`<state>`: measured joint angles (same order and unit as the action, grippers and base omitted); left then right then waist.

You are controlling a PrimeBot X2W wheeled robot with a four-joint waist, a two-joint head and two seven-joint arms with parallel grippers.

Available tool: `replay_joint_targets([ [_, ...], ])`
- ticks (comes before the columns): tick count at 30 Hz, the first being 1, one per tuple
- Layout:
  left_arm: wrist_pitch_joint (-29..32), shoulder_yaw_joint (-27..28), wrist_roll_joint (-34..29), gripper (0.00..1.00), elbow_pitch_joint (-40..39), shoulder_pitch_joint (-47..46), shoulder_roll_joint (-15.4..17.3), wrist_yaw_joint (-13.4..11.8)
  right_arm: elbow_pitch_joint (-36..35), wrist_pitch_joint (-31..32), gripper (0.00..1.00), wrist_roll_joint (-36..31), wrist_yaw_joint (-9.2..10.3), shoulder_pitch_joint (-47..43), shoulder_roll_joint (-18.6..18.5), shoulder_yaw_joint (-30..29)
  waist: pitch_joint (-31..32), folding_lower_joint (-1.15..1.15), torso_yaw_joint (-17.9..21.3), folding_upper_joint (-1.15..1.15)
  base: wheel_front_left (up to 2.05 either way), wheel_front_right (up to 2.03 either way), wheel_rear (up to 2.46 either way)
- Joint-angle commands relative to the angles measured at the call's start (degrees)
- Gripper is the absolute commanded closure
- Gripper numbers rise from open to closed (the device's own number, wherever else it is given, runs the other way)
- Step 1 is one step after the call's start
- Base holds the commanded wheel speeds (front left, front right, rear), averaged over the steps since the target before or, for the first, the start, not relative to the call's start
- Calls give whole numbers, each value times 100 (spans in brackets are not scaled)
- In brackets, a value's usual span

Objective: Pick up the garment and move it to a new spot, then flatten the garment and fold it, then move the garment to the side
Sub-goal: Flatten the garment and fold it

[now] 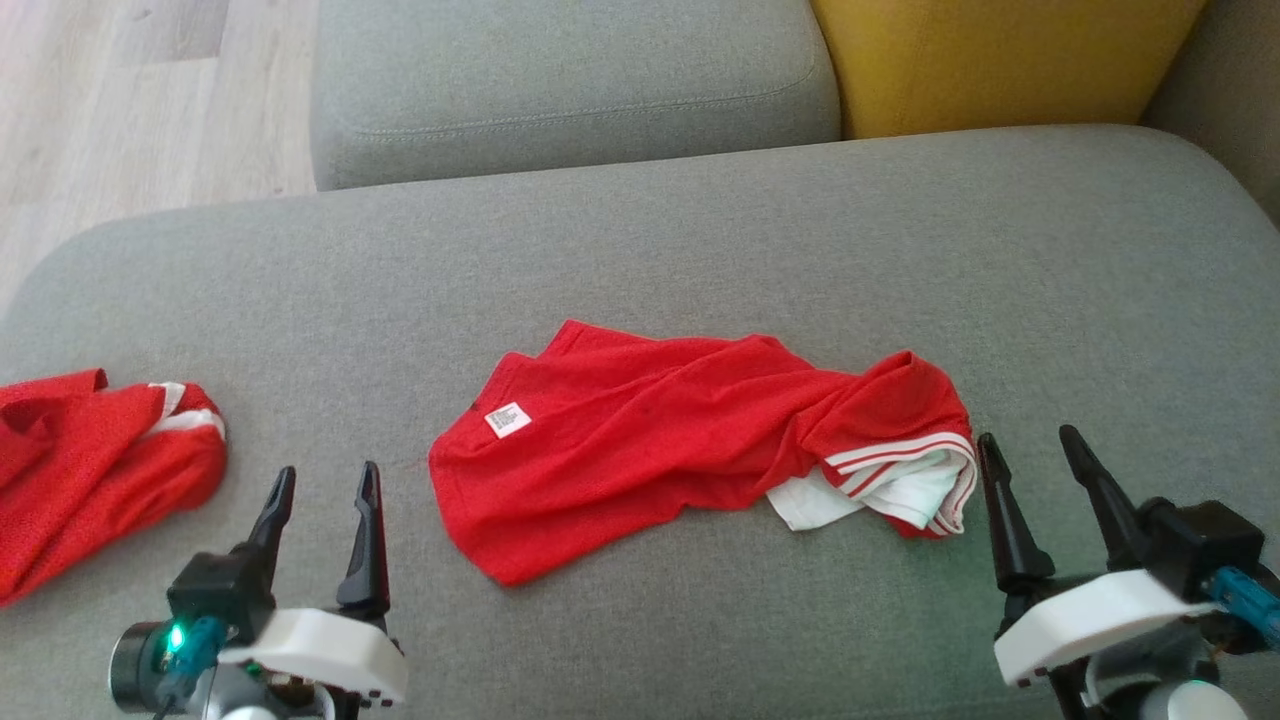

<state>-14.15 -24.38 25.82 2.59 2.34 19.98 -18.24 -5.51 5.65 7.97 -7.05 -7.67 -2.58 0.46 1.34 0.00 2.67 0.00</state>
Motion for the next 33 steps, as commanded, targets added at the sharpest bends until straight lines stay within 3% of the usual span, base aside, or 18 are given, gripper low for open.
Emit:
replay_joint_targets([
  [1, -23, 237, -23, 0, -202, -171, 157, -36, -239, 10, 0, -50, -44, 157, -30, 153, -5, 0, -4, 0, 0, 0, 0],
  [16, 14, 170, 4, 0, -223, -245, 142, -55, -109, 152, 0, -146, -44, 228, -41, 267, -125, 0, -126, 0, 0, 0, 0],
  [33, -54, 91, -147, 0, -91, -1001, -86, 148, 1336, 353, 0, -727, -44, 1216, -678, 1061, -1013, 0, -568, 0, 0, 0, 0],
])
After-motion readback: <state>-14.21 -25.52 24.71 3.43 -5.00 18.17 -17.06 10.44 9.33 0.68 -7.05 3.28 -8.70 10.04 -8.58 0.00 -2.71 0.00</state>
